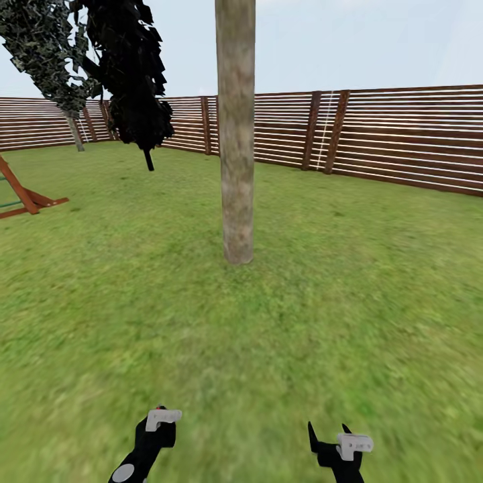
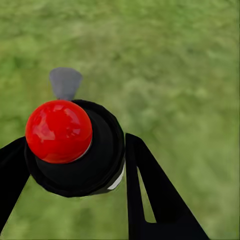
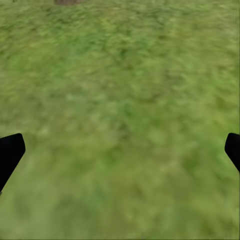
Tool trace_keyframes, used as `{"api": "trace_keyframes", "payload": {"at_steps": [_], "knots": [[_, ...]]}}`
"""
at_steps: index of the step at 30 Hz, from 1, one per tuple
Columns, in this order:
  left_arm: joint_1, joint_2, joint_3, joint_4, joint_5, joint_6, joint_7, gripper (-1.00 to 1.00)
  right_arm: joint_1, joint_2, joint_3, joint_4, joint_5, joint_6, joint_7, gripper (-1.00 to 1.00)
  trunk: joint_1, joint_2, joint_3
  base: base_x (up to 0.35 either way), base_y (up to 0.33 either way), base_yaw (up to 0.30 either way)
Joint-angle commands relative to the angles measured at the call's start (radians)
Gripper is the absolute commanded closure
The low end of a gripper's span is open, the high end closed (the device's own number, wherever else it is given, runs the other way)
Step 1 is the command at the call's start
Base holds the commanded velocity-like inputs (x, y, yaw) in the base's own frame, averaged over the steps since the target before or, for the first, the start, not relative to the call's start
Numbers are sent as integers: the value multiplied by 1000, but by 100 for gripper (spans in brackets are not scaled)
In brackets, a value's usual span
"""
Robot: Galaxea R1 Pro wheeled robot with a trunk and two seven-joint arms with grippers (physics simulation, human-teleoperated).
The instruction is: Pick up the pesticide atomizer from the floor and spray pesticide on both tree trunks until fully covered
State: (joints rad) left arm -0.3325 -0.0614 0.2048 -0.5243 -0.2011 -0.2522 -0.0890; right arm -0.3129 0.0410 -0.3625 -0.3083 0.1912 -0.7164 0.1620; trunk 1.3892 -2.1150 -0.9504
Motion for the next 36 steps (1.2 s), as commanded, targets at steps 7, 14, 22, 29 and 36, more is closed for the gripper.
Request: {"api": "trace_keyframes", "payload": {"at_steps": [7,14,22,29,36], "knots": [[0,3,10,2,7,1,0,100,0,2,0,2,-1,0,1,-100,0,0,0,339,0,0],[-8,1,-4,8,-39,3,-15,100,0,4,0,83,0,3,3,-100,0,0,0,340,0,0],[-12,10,-2,-4,-151,4,-19,100,0,-84,1,67,5,0,3,-100,0,0,0,339,0,0],[-37,34,-3,-49,-152,52,-181,100,-21,-54,160,-193,2,26,5,-100,0,0,0,340,0,0],[-138,176,-4,-168,-368,300,-859,100,-227,24,575,-515,3,661,440,-100,0,0,0,340,0,0]]}}
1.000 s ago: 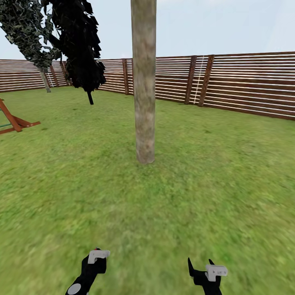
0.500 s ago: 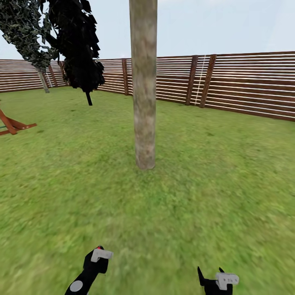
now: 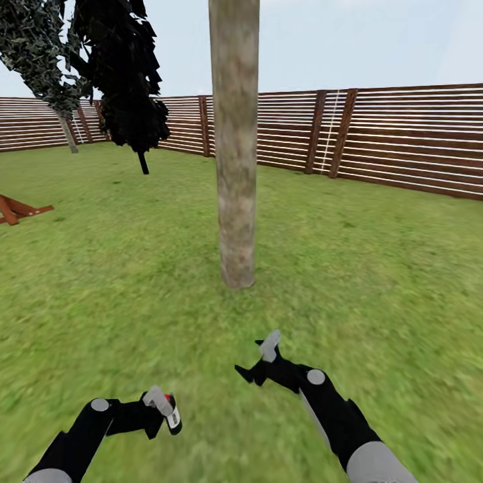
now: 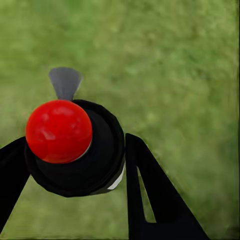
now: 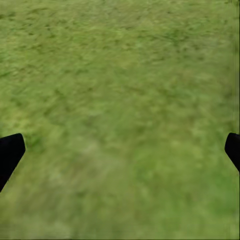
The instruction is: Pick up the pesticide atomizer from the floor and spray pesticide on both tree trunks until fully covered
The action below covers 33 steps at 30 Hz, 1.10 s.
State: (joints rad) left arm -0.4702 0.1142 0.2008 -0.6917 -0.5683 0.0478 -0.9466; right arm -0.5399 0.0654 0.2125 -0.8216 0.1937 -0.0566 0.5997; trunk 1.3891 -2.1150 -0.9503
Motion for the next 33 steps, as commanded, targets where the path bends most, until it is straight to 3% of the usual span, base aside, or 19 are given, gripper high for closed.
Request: {"api": "trace_keyframes", "payload": {"at_steps": [1,3,7,10,13,16,19,24,27,28,30,33], "knots": [[-4,-2,0,0,-46,1,-30,100,-3,0,2,-19,0,25,27,-100,0,0,0,339,0,0],[-6,0,0,2,-99,1,-96,100,-11,1,5,-38,-1,43,48,-100,0,0,0,340,0,0],[-8,7,-2,4,-123,-4,-163,100,-22,3,13,-48,-1,52,59,-100,0,0,0,219,0,0],[-8,6,-28,1,-199,-4,-171,100,-67,4,90,-49,8,92,146,-100,0,0,0,26,0,0],[-8,4,-53,0,-244,-9,-173,100,-89,2,115,-29,9,109,197,-100,0,0,0,3,0,0],[-8,5,-56,0,-250,-16,-193,100,-92,1,118,-24,9,110,258,-100,0,0,0,0,0,0],[-8,5,-54,-2,-248,-89,-278,100,-92,-2,118,-23,11,110,266,-100,0,0,0,0,0,0],[-9,5,-47,-3,-240,-146,-308,100,-92,-5,120,-22,17,110,267,-100,0,0,0,0,0,0],[-14,6,-47,-3,-198,-174,-309,100,-91,-5,120,-10,32,110,267,-100,0,0,0,0,0,0],[-18,7,-48,-3,-182,-188,-310,100,-92,-6,120,2,54,110,267,100,0,0,0,0,0,0],[-21,7,-51,-3,-169,-199,-311,100,-92,-5,120,28,106,110,267,100,0,0,0,0,0,0],[-22,5,-54,-2,-167,-204,-311,100,-91,-4,119,39,152,110,268,100,0,0,0,0,0,0]]}}
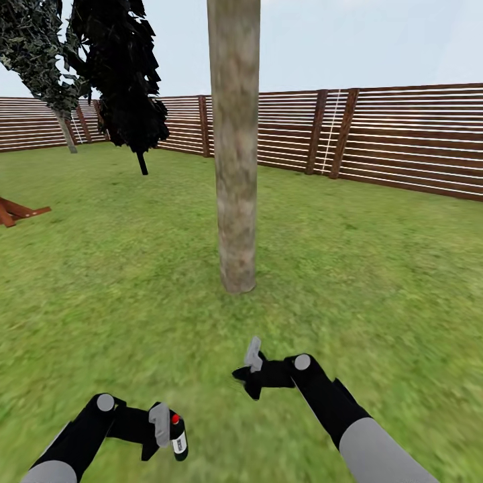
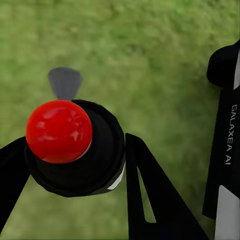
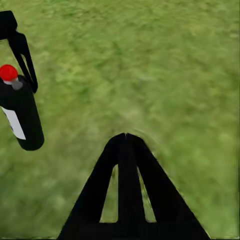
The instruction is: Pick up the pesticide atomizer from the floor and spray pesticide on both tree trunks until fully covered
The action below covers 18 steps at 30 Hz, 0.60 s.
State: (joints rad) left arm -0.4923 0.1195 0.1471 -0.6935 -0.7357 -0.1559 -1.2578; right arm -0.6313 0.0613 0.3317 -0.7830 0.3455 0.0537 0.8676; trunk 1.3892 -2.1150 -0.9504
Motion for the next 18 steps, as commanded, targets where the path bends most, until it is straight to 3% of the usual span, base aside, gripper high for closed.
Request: {"api": "trace_keyframes", "payload": {"at_steps": [1,3,4,9,11,13,14,16,18], "knots": [[0,-6,-2,0,-2,0,0,100,0,0,1,0,40,0,0,100,0,0,0,0,0,0],[0,-11,-3,0,-3,-1,0,100,0,3,1,1,100,0,30,100,0,0,0,0,0,0],[0,-12,-3,0,-4,-1,0,100,-1,5,1,-2,123,1,81,100,0,0,0,0,0,0],[0,-13,-4,1,-5,-2,0,100,-1,6,-2,-8,146,1,137,100,0,0,0,0,0,0],[0,-14,-34,2,-5,0,1,100,-1,6,-2,-10,147,2,139,100,0,0,0,0,0,0],[0,-19,-98,2,-5,7,7,100,-1,6,-2,-10,147,2,140,100,0,0,0,0,0,0],[-1,-26,-111,2,-6,8,10,100,-1,6,-2,-10,147,2,140,100,0,0,0,0,0,0],[-3,-73,-124,0,-8,12,15,100,-1,6,-2,-9,147,1,140,100,0,0,0,0,0,0],[-3,-96,-124,-1,-8,12,28,100,-1,6,-2,-8,146,0,141,100,0,0,0,0,0,0]]}}
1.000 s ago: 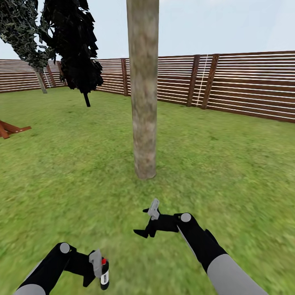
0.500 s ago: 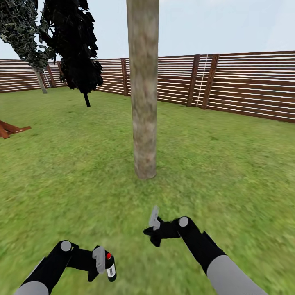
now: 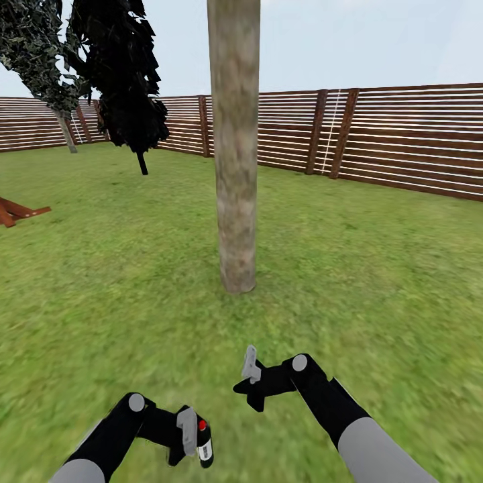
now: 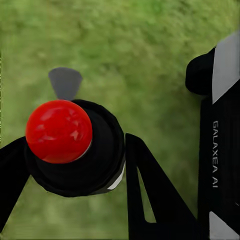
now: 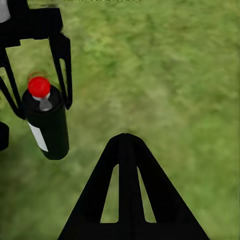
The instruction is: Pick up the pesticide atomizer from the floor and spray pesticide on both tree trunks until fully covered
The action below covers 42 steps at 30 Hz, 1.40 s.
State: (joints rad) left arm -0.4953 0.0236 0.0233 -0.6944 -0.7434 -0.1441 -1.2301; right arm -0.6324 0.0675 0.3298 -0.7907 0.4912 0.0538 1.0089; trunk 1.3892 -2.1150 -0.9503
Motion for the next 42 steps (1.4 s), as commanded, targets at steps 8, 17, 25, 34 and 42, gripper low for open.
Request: {"api": "trace_keyframes", "payload": {"at_steps": [8,17,25,34,42], "knots": [[-26,-35,1,2,7,4,44,100,0,1,2,1,0,0,0,100,0,0,0,0,0,0],[-37,-59,1,3,5,7,104,100,0,2,2,1,0,0,0,100,0,0,0,0,0,0],[-45,-72,1,7,-1,8,157,100,0,2,2,1,-1,0,0,100,0,0,0,0,0,0],[-45,-99,1,6,8,8,158,100,0,2,2,1,-2,0,0,100,0,0,0,0,0,0],[-45,-116,1,3,11,8,159,100,0,2,3,1,-2,0,0,100,0,0,0,0,0,0]]}}
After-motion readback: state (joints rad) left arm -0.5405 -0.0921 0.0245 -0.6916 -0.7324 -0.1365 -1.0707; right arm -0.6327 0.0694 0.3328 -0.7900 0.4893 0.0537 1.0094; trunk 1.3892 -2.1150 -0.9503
